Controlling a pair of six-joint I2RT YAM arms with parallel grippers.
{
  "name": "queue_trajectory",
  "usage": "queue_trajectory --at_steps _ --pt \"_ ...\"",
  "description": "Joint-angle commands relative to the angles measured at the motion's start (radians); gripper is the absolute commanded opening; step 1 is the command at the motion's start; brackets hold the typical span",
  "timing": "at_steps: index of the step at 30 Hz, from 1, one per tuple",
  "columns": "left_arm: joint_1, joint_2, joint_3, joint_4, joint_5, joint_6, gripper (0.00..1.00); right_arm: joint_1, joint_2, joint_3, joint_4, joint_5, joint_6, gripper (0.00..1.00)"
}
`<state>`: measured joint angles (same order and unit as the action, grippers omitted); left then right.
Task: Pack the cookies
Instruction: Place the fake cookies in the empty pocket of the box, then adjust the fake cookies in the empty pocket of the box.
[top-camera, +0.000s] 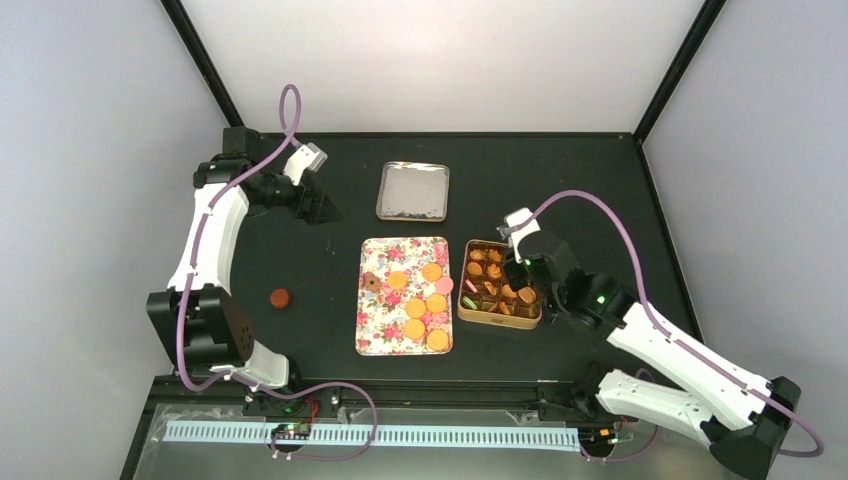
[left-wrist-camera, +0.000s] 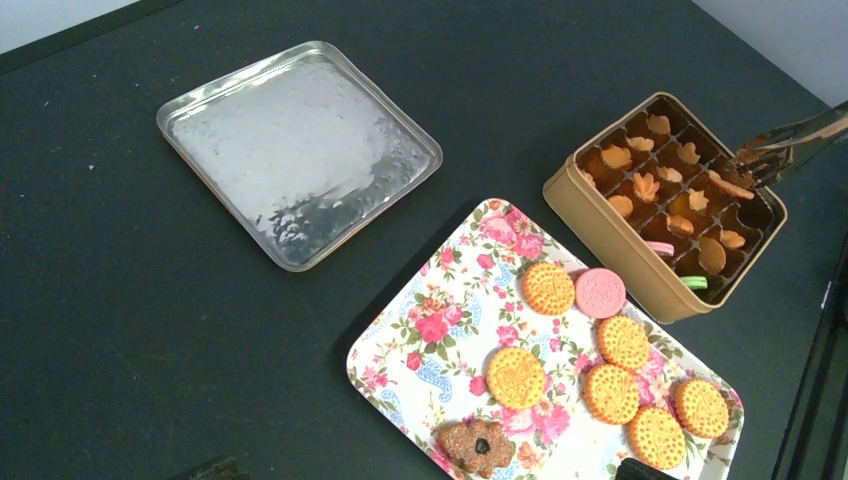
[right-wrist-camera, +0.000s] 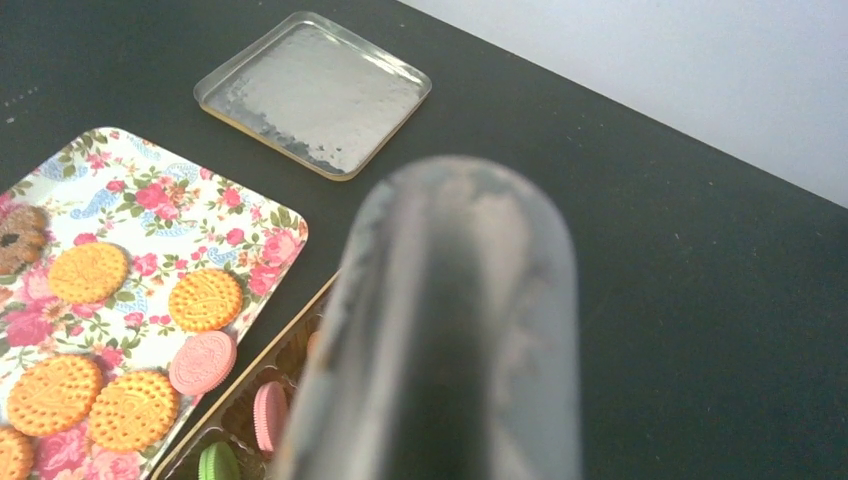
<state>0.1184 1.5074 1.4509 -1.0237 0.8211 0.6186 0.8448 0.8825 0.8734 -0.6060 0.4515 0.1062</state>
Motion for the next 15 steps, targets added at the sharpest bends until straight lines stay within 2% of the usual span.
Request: queue_trajectory --at_steps 1,15 --pt "0.006 -0.033 0.045 -0.019 0.03 0.031 0.99 -0.003 0.042 0.016 0.064 0.028 -0.047 0.28" --pt "0.008 -0.038 0.058 -0.046 0.037 0.058 0.99 -0.004 0.033 -0.027 0.051 -0.045 -0.048 0.32"
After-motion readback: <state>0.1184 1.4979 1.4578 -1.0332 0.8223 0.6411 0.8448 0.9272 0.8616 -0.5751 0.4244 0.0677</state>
